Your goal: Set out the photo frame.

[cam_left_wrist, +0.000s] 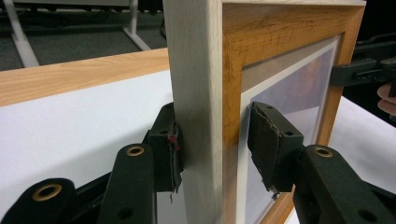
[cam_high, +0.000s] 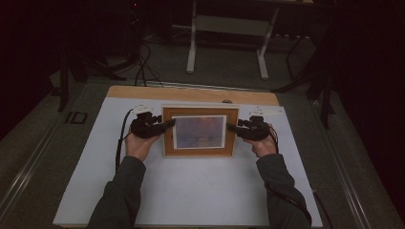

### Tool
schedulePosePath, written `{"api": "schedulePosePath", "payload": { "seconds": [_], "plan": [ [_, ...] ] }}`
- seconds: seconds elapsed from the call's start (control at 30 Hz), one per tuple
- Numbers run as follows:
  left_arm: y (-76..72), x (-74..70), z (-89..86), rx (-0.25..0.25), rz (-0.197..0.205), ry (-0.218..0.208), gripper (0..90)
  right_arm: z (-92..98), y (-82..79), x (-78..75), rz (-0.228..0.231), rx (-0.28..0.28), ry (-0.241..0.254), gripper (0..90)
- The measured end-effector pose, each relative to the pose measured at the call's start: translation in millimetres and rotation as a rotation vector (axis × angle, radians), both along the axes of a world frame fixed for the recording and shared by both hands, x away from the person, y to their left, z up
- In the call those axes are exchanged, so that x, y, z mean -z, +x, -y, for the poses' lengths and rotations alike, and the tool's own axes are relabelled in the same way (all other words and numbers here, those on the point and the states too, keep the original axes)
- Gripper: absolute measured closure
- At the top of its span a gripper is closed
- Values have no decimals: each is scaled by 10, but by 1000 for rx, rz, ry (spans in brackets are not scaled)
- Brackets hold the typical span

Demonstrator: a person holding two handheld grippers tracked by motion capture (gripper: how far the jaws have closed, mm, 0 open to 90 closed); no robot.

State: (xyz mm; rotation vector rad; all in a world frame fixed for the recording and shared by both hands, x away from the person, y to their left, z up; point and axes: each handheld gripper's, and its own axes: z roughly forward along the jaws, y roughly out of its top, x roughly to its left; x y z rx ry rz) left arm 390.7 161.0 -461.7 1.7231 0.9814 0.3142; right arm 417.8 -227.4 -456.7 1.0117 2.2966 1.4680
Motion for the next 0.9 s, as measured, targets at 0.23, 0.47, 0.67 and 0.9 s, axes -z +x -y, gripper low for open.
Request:
{"api": "schedulePosePath", "payload": {
  "seconds": [0.23, 0.47, 0.67, 0.9],
  "plan": [
    [27, 1, 27, 5, -2, -5, 556, 35, -39, 4, 7, 2, -3, 589],
    [22, -3, 35, 2, -6, -8, 553, 51, -48, -3, 8, -3, -8, 593],
    [16, -9, 37, -1, -14, -10, 553, 54, -43, -1, 4, -6, -2, 594],
    [9, -13, 35, 6, -33, -14, 534, 62, -46, -8, 2, -15, -9, 566]
  ]
}}
